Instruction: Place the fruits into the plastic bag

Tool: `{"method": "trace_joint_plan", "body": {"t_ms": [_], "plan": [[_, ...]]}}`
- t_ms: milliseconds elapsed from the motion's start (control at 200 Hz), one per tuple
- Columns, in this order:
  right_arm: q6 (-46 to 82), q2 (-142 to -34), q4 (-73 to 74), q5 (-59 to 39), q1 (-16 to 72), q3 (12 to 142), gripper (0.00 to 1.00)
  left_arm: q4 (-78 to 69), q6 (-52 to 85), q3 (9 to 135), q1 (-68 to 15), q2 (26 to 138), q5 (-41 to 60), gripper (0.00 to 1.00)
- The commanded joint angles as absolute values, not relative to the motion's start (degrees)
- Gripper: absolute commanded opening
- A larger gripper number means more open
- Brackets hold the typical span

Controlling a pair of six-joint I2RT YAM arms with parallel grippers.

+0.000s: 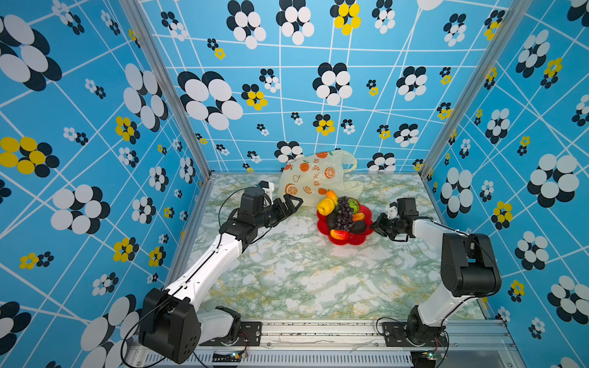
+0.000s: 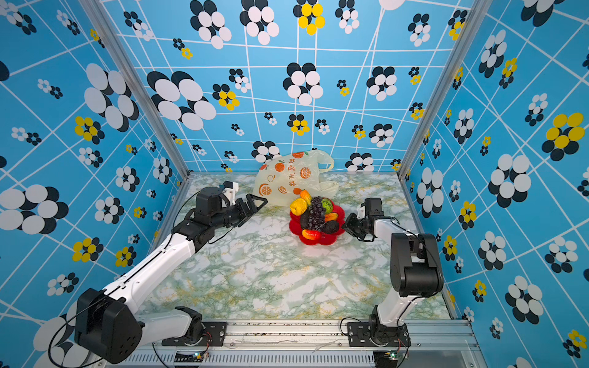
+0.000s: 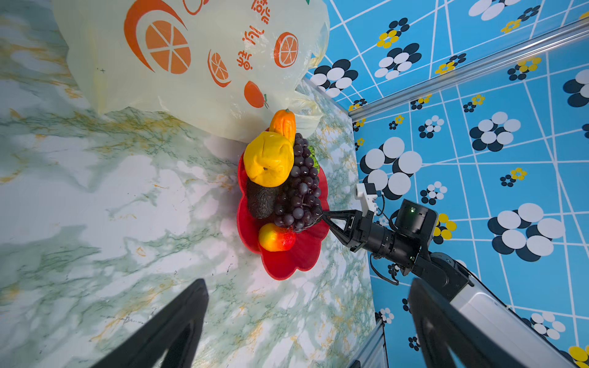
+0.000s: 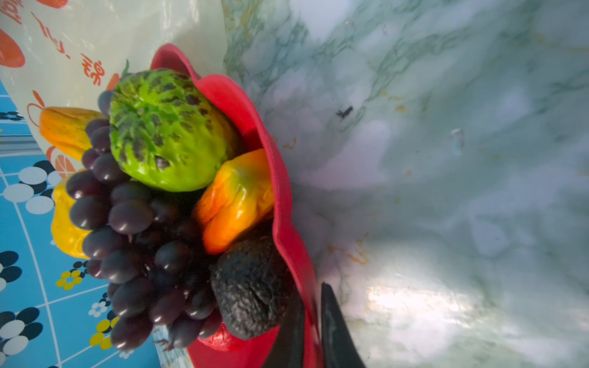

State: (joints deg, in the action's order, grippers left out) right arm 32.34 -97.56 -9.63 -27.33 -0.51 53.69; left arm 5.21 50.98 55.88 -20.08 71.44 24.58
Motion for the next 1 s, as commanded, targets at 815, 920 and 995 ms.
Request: {"method": "trace_joint_plan", "body": {"t_ms": [815,920,995], "plan": [[35.1,-91.4,-6.9,-34.2,-0.7,44.9,0.0,9.7,51.1,52.9,-19.4,65.2,23.6,1.0],[35.2,-89.7,-6.9,-34.7,-0.6,43.5,0.0,9.6,51.1,53.3,-19.4,65.9,24.1,0.99],[35.2,-88.4,-7.3,-35.1,-0.4,42.6,0.0,9.6,51.0,53.5,-19.4,66.2,24.3,1.0]]}}
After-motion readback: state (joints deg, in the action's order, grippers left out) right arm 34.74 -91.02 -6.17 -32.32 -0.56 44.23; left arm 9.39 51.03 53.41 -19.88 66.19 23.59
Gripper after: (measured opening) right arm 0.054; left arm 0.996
